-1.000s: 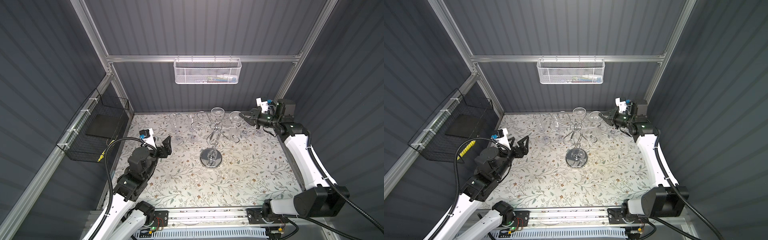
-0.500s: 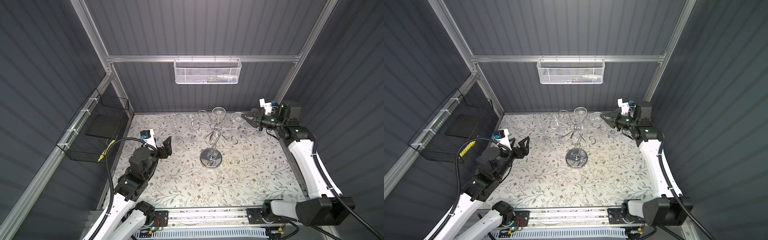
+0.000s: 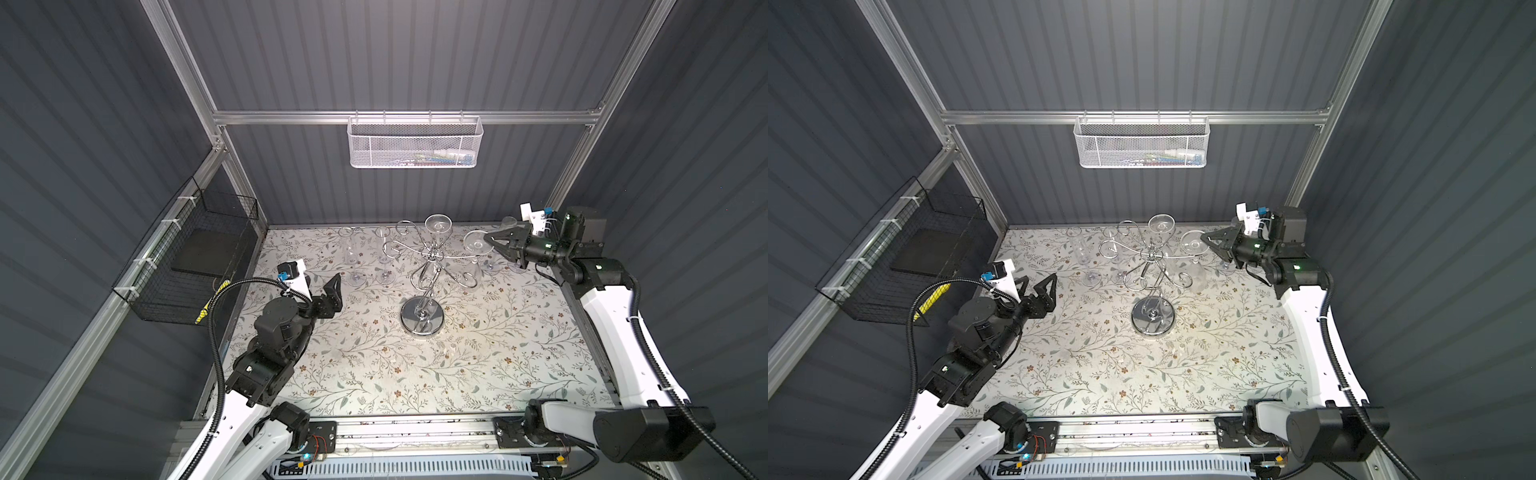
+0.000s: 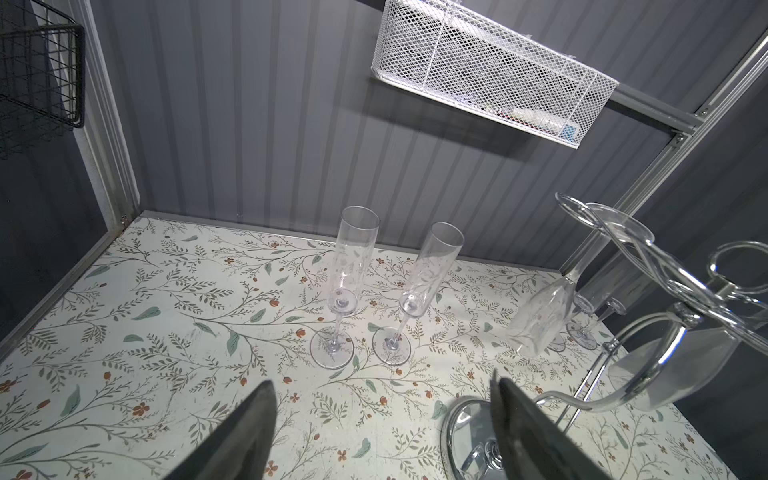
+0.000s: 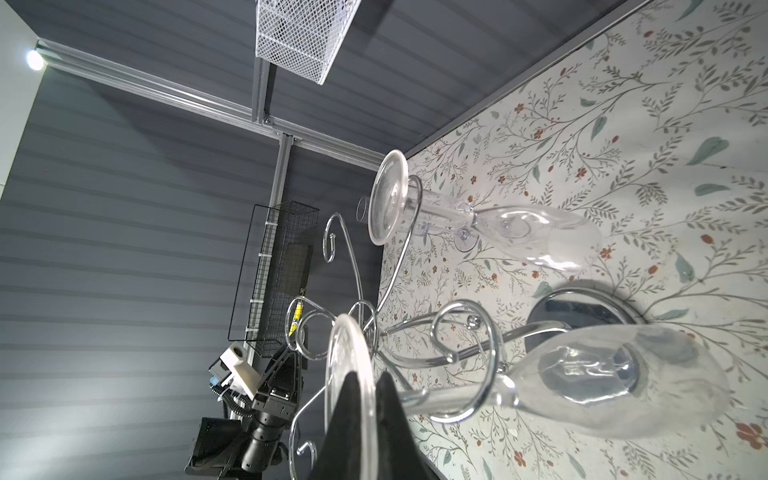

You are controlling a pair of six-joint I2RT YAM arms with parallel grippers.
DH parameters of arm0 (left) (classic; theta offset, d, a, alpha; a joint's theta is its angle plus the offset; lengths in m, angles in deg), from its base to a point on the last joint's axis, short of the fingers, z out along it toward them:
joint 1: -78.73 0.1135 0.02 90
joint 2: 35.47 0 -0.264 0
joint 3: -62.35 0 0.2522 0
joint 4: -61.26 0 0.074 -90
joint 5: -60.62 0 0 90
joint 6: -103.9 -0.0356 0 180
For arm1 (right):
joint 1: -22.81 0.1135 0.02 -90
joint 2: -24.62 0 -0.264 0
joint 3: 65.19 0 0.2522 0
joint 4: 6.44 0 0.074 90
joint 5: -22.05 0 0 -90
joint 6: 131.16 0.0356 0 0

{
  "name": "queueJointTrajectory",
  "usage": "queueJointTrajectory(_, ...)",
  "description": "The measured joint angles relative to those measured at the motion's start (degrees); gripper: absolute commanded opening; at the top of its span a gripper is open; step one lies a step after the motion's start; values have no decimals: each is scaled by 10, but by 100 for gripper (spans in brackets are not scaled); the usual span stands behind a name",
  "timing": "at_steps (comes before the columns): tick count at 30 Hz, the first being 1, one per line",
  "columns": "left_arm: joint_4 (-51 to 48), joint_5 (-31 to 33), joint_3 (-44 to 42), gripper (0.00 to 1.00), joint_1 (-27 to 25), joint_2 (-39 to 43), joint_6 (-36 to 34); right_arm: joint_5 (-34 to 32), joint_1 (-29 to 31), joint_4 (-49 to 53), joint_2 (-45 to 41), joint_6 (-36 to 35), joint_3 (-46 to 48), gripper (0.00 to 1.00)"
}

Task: Take the wine glass off the wine glass rack
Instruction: 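Fit the right gripper fingers around the hanging glass foot, then close the right gripper on the glass foot and lift it off the rack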

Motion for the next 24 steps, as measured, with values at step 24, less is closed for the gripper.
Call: queueJointTrajectory(24,-3,4,-5,83,0,7,0,-14,54,-42,101,29,-67,0)
